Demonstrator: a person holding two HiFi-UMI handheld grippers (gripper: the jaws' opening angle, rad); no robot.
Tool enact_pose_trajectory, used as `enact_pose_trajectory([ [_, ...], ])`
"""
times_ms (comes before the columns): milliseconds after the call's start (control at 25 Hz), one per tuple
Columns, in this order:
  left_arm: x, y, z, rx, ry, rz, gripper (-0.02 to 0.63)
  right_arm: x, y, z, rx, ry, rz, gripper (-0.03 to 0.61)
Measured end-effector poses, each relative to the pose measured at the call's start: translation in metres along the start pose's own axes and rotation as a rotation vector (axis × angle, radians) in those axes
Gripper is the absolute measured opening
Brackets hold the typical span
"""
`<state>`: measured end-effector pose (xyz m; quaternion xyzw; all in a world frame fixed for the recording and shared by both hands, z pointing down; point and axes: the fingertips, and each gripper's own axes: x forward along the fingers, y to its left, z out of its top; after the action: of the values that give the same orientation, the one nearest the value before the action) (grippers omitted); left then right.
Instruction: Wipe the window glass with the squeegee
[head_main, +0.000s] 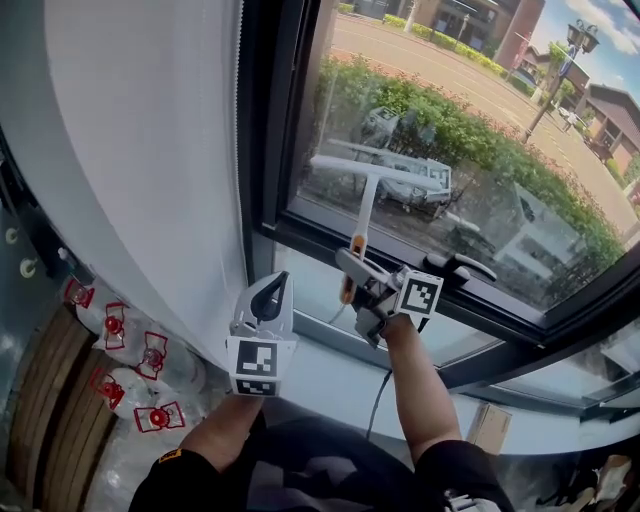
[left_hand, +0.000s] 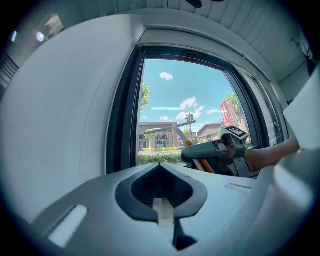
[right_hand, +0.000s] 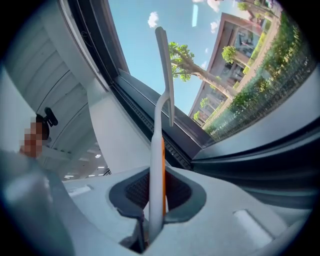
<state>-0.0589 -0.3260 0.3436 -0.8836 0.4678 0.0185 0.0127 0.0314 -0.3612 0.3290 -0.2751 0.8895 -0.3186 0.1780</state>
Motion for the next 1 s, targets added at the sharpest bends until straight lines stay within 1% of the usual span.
enact_pose_trajectory([
  [240,-0.001,-0.002,-0.004,-0.004,0.007,0.004,0.011,0.0,0.0,-0.004,-0.003,0.012,-0.009,0.031],
  [440,-0.001,-0.002,-0.005,-0.004,0.008,0.005,0.011,0.0,0.01,-0.011,-0.063,0.035,-0.002,0.031],
  [600,0.003,-0.007,-0.003,0.005,0.0,-0.007,0.011,-0.004,0.027,-0.003,-0.104,0.037,0.019,0.031],
  [720,0.009,-0.014,0.002,0.011,-0.015,-0.02,0.011,-0.011,0.039,0.02,-0.147,0.019,0.024,0.031],
  [840,0.015,-0.026,0.015,-0.014,-0.035,-0.042,0.011,-0.02,0.055,0.051,-0.211,0.003,0.026,0.031],
  [1000,0.024,-0.046,0.035,0.039,-0.072,-0.087,0.011,-0.029,0.086,0.098,-0.28,-0.023,0.07,0.031],
])
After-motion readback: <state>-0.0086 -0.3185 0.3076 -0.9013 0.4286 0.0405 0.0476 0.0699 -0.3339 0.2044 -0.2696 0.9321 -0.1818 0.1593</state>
